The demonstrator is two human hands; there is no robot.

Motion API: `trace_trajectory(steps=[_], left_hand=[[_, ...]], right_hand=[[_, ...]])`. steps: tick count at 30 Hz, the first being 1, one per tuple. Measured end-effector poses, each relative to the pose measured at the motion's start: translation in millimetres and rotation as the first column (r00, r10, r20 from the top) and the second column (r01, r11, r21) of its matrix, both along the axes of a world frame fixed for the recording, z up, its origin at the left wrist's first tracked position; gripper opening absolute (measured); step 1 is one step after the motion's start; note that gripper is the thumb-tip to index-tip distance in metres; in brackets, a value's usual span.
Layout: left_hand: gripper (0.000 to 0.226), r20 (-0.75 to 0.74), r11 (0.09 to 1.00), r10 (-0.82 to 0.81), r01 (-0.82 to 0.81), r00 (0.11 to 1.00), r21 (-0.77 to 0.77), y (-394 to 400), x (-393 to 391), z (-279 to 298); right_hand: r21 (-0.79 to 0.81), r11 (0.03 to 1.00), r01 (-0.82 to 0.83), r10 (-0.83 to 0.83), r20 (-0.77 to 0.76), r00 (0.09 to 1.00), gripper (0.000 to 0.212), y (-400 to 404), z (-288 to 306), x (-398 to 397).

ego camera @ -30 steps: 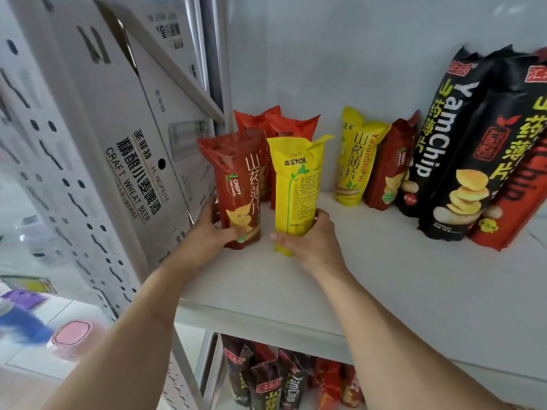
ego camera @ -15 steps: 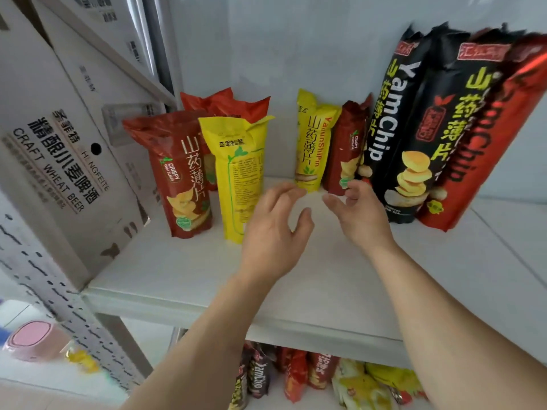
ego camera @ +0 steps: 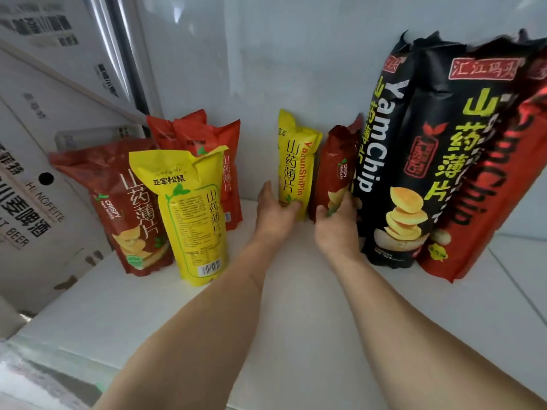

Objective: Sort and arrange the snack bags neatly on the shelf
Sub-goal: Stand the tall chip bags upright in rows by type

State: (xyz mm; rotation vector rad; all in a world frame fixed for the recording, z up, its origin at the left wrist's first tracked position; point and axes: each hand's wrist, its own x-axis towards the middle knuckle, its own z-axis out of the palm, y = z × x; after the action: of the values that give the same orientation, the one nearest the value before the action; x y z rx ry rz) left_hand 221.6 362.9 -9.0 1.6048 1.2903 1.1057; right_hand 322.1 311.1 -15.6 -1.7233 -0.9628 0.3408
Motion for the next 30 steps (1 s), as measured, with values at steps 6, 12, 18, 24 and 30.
trace_trajectory(steps=[6,12,18,24,30], left_hand=[[0.050,0.269,0.994,-0.082,0.100,0.960,-0.052,23.5,8.4,-6.4],[0.069,0.285,0.999,-0.050,0.052,0.957,0.000,29.8,5.5,-21.0],[0.068,0.218,0.996,-0.058,0.041,0.974,0.080,10.2,-8.6,-30.4],[0.078,0.154,0.997,-0.042,0.033,0.987,0.063,-48.9,-36.7,-27.9],[0.054,0.206,0.996,-0.061,0.047,0.977,0.072,-126.3,-66.7,-27.1]], right_hand=[[-0.059,0.995,0.076,-0.076,-0.006,0.997,0.064,19.6,-1.2,2.6],[0.008,1.000,0.008,-0.006,-0.174,0.985,0.052,13.9,-2.1,4.1],[0.055,0.998,-0.028,0.025,0.053,0.998,0.072,-21.4,-12.5,10.0],[0.044,0.985,-0.167,0.166,0.022,0.986,0.061,-68.3,-11.4,10.4],[0.065,0.961,-0.269,0.267,0.030,0.963,0.055,-118.3,-7.3,0.5]])
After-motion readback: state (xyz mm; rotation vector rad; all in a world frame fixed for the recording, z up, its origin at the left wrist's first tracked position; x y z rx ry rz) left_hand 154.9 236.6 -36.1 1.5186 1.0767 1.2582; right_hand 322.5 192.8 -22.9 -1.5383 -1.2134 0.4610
